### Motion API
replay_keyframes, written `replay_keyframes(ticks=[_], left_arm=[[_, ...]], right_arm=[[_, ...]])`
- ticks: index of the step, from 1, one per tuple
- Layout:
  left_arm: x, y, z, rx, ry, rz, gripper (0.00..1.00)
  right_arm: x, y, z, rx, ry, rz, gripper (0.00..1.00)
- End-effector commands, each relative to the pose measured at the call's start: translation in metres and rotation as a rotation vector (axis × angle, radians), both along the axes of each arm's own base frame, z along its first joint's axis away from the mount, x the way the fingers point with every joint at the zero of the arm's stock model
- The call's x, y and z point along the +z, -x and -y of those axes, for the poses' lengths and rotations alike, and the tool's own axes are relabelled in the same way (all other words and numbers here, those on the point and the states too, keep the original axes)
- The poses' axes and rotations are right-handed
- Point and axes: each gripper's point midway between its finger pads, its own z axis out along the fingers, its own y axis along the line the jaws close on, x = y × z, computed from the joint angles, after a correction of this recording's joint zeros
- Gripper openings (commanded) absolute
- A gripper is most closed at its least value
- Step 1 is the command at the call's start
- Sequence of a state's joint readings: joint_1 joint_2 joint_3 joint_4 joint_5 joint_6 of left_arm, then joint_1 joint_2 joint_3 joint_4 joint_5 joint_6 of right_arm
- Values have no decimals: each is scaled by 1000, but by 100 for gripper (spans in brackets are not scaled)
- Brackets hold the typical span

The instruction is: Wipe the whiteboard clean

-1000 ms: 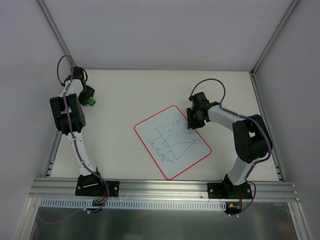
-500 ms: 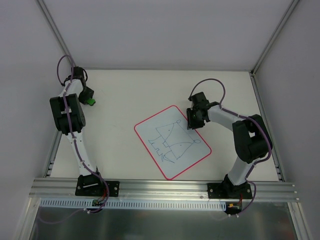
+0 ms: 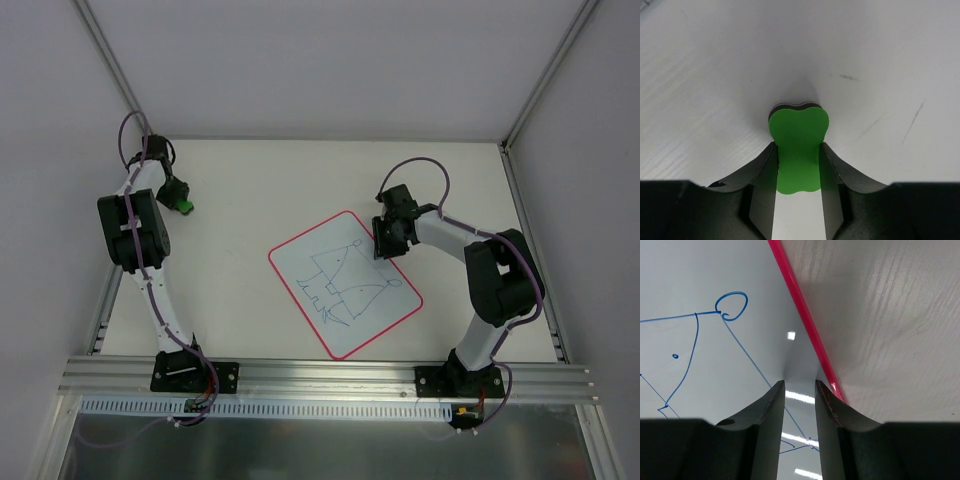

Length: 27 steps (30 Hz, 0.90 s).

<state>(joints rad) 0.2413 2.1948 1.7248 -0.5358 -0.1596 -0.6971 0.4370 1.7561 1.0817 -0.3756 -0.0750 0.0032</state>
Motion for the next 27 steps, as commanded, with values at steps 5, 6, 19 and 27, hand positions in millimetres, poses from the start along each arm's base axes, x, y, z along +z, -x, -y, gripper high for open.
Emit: replay_keyframes(ticks=[5,6,19,27], left_arm=[[68,11,100,-428,-44,81,5],[65,19,126,-497,-41,66,5],[43,138,336,-1244,-48,-17,8],[18,172,367,-1364,-58,-41,16]], right_arm=[[1,6,2,0,17,0,34],[1,6,2,-2,17,-2,34],[-2,8,10,-16,43,6,33],[-6,11,8,-17,35,-2,33]])
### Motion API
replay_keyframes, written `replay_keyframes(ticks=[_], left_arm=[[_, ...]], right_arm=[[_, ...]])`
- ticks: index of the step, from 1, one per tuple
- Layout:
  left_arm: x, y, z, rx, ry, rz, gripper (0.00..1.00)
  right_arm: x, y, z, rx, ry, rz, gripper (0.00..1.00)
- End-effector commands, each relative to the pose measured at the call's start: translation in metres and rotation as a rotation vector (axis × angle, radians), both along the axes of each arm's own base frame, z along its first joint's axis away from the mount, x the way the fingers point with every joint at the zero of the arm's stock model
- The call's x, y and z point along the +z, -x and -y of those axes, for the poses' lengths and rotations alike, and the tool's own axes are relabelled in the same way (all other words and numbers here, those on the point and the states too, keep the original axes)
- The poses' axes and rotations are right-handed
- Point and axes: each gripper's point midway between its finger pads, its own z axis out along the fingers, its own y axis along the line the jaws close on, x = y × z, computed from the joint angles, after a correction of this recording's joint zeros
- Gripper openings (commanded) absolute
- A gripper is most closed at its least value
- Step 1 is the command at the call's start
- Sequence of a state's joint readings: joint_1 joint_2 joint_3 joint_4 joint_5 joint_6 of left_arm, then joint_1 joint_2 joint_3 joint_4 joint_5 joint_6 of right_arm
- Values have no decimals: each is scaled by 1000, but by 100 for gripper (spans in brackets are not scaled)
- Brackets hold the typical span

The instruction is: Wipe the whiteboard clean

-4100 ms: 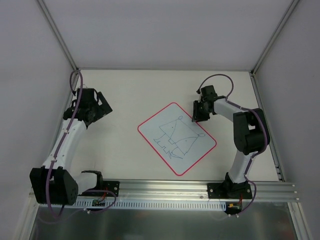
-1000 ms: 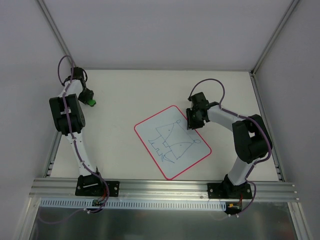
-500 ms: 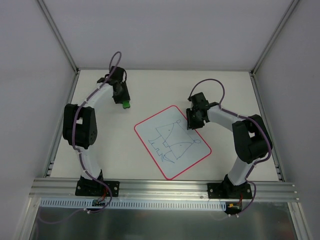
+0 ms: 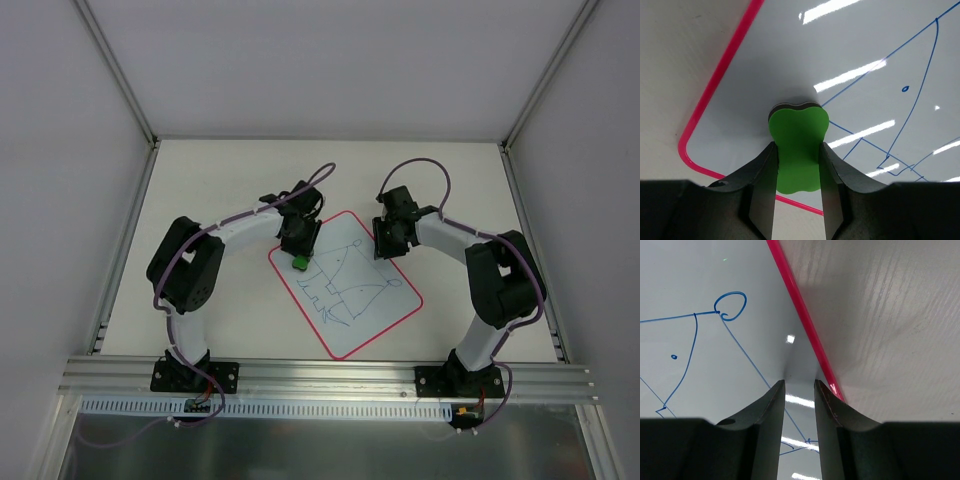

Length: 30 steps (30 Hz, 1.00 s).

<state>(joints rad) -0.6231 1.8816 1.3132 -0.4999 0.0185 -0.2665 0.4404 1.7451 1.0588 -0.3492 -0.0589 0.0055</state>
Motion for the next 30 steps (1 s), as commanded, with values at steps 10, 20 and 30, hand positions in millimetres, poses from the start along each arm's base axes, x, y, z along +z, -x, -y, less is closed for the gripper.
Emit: replay_keyframes(ticks=[10,20,30], left_arm=[[8,0,5,-28,2,77,35],[8,-1,5,-17,-5,85,46],[9,-2,3,-1,-28,102,43]], right_arm=[[-9,15,7,-15,23,-36,33],[-8,17,6,-4,16,-37,33],[-7,17,4,-3,9,-37,33]])
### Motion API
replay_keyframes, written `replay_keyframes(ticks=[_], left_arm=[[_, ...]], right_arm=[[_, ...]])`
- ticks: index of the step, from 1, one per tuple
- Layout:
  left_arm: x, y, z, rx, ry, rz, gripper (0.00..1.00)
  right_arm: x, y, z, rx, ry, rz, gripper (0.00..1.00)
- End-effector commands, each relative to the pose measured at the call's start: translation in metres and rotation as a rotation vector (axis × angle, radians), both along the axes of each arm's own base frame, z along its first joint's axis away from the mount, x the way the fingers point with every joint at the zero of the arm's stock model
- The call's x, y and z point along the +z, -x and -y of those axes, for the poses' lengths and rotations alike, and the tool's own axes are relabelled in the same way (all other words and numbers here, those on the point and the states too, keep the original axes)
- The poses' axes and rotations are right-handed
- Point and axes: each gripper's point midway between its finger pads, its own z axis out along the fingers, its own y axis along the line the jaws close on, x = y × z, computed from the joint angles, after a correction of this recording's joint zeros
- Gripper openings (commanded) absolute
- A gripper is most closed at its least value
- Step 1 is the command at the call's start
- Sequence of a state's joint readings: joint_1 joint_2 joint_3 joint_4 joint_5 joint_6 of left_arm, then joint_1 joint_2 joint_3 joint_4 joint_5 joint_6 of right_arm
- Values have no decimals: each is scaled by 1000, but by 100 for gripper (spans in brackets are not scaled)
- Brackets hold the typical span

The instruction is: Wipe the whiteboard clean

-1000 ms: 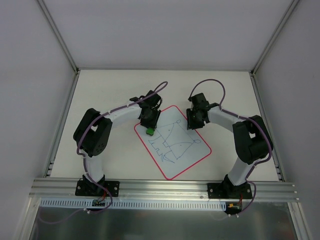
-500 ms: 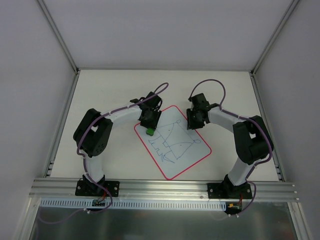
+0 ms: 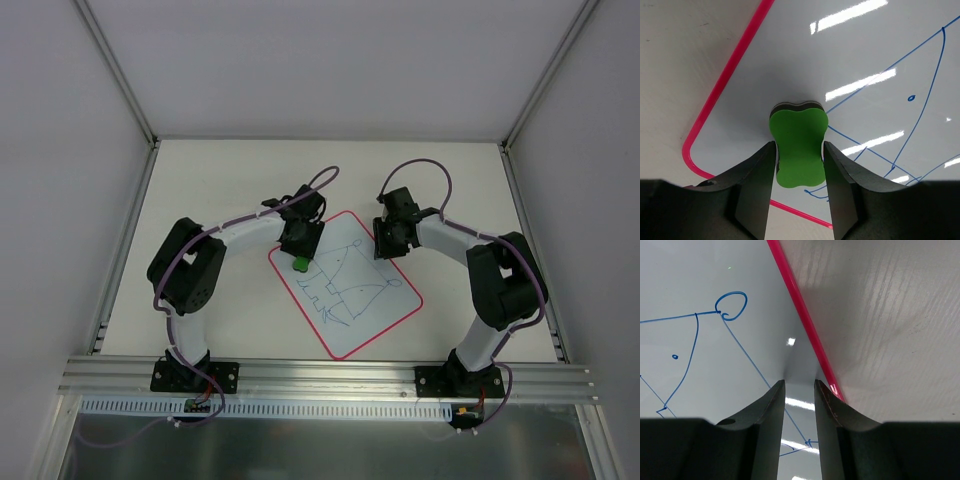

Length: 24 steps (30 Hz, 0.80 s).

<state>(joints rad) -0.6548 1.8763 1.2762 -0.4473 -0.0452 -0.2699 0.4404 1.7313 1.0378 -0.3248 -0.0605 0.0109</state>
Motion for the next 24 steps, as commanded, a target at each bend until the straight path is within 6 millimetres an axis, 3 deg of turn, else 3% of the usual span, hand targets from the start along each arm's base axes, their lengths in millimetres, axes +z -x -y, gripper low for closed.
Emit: replay_keyframes(ticks=[1,7,14,15,18,24], left_arm=[[14,-2,2,0,5,50,42],[9,3,6,-7,2,34,42],[2,9,16,-29,-4,19,22],[3,9,19,-34,0,20,14],[-1,12,27,-54,1,12,6],[-4,33,46,-108,11,-10,5]], right_arm=[[-7,17,5,1,18,-53,33],[-9,18,6,-3,21,-57,33],[-12,19,7,-7,29,-64,31],[-12,19,7,-8,31,-63,30],[-13,18,8,-14,35,-63,23],[-16,17,8,-21,40,-67,16]])
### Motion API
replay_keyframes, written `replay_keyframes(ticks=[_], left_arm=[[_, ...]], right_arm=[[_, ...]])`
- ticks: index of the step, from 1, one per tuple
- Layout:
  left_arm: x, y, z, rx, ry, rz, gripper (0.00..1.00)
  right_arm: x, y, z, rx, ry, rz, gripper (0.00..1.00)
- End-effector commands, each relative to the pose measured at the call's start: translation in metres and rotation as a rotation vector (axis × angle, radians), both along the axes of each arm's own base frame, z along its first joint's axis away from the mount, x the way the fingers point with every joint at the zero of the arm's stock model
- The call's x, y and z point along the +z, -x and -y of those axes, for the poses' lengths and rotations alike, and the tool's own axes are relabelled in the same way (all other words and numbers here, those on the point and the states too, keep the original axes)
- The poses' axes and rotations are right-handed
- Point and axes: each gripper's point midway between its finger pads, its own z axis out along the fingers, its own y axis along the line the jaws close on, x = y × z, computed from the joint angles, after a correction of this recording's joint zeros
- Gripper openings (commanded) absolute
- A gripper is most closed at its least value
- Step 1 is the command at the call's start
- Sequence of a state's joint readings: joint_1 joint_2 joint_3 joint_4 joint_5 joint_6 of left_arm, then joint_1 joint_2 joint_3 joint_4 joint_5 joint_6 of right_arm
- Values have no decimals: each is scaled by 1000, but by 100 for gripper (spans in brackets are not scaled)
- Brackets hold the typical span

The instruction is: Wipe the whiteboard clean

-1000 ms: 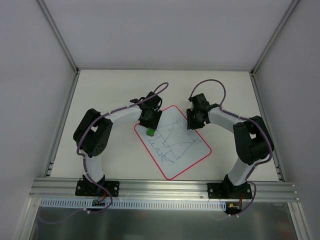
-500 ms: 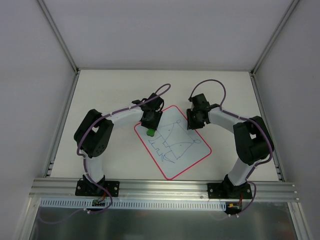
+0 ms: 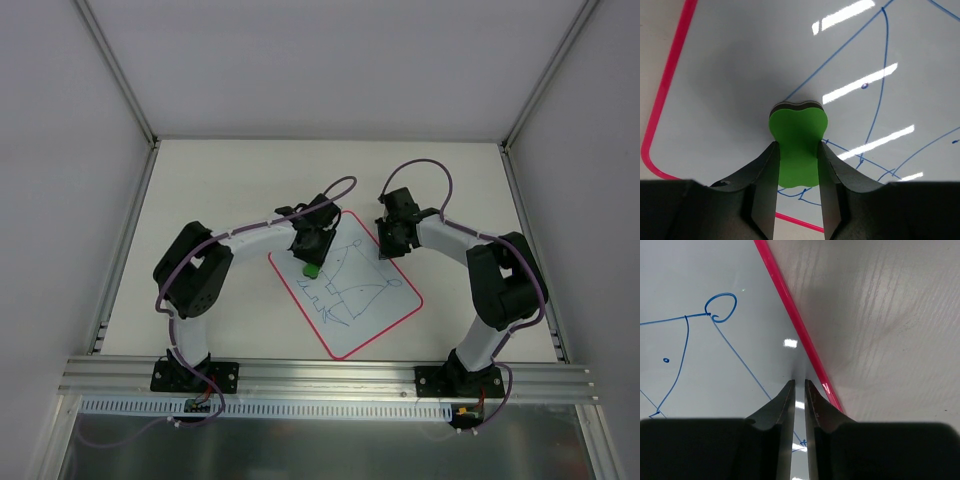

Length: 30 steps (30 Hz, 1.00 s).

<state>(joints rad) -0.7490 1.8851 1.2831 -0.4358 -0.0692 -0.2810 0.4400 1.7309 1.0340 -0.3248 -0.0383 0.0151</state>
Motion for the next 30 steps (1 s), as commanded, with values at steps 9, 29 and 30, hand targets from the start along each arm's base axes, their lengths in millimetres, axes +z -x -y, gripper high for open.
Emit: replay_keyframes(ticks=[9,29,30], left_arm=[[-7,19,15,-15,3,-30,4],[-12,18,13,-18,-13,-34,3],[-12,18,14,-23,-12,-33,3]], right_arm=[[4,6,11,-10,50,3,19],[8,-15,39,-69,34,-4,26],[8,-15,38,-65,30,-7,26]])
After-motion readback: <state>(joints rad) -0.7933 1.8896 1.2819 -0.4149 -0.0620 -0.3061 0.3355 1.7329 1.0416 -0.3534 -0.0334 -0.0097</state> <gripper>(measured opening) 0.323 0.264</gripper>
